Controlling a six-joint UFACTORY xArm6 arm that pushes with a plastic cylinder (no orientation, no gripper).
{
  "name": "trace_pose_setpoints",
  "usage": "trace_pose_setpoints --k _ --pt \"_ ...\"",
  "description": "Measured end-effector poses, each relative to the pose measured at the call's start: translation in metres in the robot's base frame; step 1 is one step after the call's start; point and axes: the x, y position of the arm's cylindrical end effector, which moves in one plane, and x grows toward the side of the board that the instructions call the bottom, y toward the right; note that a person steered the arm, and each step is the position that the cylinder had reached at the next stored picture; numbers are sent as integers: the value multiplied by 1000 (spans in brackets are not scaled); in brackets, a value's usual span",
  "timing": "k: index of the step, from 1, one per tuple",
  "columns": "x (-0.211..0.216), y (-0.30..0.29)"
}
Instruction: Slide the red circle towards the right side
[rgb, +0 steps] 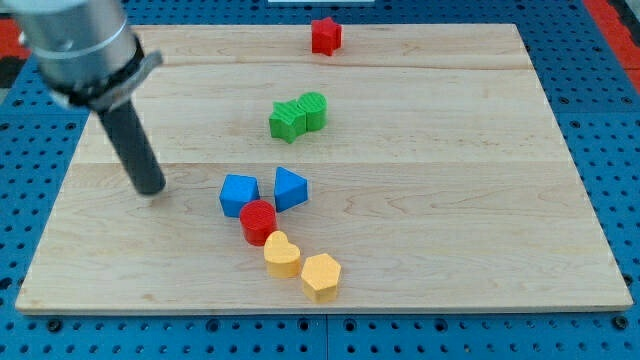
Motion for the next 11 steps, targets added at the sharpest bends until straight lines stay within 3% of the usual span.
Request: trace_pose_setpoints --k 7,9,11 --pt "35 228" --pt "46 268" --pt "23 283"
